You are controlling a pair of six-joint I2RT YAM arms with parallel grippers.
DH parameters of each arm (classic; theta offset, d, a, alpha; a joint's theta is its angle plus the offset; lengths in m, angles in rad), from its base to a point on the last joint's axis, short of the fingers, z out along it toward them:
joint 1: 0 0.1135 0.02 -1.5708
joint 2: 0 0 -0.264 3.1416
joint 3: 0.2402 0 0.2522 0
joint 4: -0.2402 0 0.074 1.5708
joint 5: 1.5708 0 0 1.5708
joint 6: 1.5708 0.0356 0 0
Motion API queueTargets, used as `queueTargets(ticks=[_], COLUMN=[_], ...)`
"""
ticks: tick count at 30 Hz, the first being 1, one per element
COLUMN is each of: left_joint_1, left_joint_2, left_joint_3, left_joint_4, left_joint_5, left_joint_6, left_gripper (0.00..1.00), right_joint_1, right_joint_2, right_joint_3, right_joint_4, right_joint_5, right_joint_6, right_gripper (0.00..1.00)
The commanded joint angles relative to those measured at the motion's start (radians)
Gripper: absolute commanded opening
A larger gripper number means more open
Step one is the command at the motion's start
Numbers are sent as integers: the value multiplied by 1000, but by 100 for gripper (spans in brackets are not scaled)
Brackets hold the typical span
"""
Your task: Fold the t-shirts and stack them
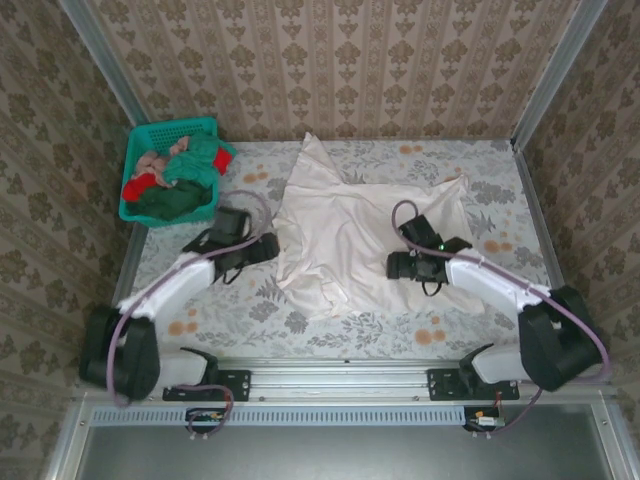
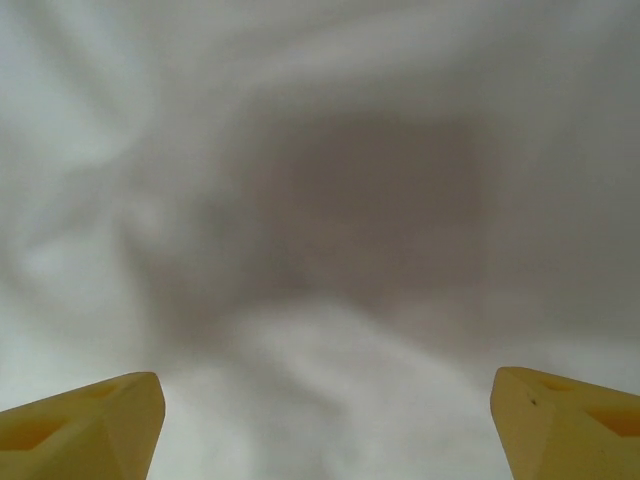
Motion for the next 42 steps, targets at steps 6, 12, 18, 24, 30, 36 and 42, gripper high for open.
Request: queueTargets(ticks=[6, 12, 18, 24, 30, 36, 42], left_joint_1=[33, 52, 107, 182, 181, 39, 6], left_joint_2=[537, 768, 831, 905, 876, 701, 809], left_joint_3=[513, 705, 819, 977, 975, 681, 748], left_joint_4=[-100, -95, -106, -130, -130, -9, -37], left_joint_5=[-29, 61, 119, 151, 222, 154, 125], left_joint_6=[158, 192, 197, 217, 201, 185, 194], left_gripper=[77, 58, 8, 0, 33, 72, 55], right_joint_1=[-296, -397, -436, -452, -452, -452, -455], right_joint_2=[414, 753, 925, 999, 1067, 1015, 767], right_joint_3=[476, 827, 1091, 1304, 1461, 1409, 1113], right_joint_4=[-105, -181, -309, -384, -434, -470, -366], right_joint_5=[146, 46, 64, 73, 11, 45, 50], right_joint_6=[-90, -117, -104, -117, -143, -152, -149], right_gripper=[81, 70, 29, 6, 13, 52, 64])
